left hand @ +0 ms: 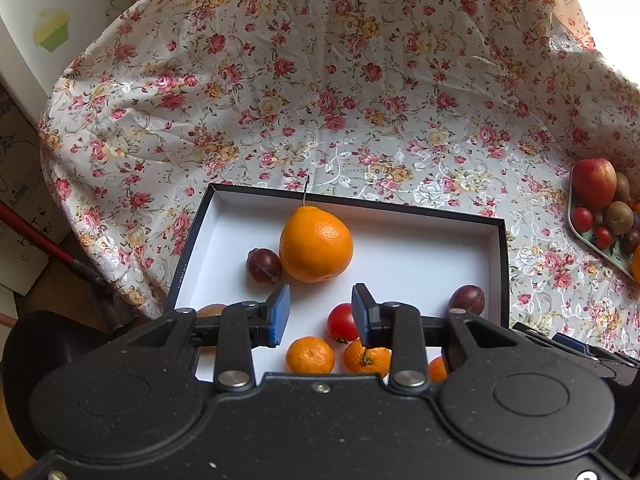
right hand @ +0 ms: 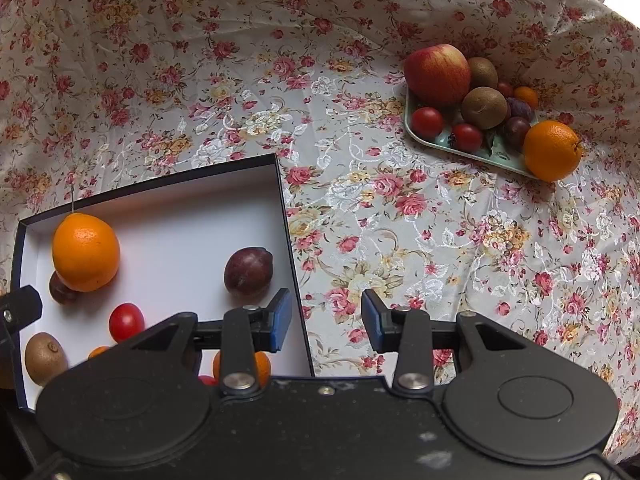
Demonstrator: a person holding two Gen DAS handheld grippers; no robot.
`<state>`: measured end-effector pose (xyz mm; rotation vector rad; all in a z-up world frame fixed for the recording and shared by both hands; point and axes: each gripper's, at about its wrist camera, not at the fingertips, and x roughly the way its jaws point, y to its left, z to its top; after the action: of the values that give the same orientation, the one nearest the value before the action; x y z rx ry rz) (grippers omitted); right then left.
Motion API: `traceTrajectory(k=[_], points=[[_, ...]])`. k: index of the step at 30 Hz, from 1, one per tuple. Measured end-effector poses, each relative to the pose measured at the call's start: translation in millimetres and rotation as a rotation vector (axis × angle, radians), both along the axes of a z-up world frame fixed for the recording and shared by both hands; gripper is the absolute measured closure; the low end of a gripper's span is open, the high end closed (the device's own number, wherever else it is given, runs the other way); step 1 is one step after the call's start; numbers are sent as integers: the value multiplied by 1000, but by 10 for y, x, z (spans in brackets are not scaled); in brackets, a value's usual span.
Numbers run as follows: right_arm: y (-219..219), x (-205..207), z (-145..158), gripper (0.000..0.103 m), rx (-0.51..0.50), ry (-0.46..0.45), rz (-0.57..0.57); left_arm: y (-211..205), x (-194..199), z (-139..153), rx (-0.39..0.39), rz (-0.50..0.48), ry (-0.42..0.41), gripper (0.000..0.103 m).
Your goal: Organize fruits
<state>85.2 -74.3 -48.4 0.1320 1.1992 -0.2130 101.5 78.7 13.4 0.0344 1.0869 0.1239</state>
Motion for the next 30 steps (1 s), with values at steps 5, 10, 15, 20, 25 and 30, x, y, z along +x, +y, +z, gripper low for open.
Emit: traceTrajectory(k=[5, 10, 15, 20, 25, 30], points=[[-11, -31, -8, 62, -12, 8, 1, -21, -13, 1, 1, -6, 4, 60], [-3, -66, -9, 62, -5, 21, -10, -25, -45, -4, -6, -12, 16, 60], [55, -144, -5, 63, -24, 16, 12, -17, -123, 32, -5, -15, -1, 60], [65, -202, -6, 63, -31, 24, 12, 4, -177, 44, -4, -11, 0, 60], [71, -284, 25, 63, -32, 21, 10, 8, -242, 52, 8, -13, -1, 60], [71, -370, 60, 63, -35, 17, 8, -14, -311, 67, 25, -28, -7, 60]])
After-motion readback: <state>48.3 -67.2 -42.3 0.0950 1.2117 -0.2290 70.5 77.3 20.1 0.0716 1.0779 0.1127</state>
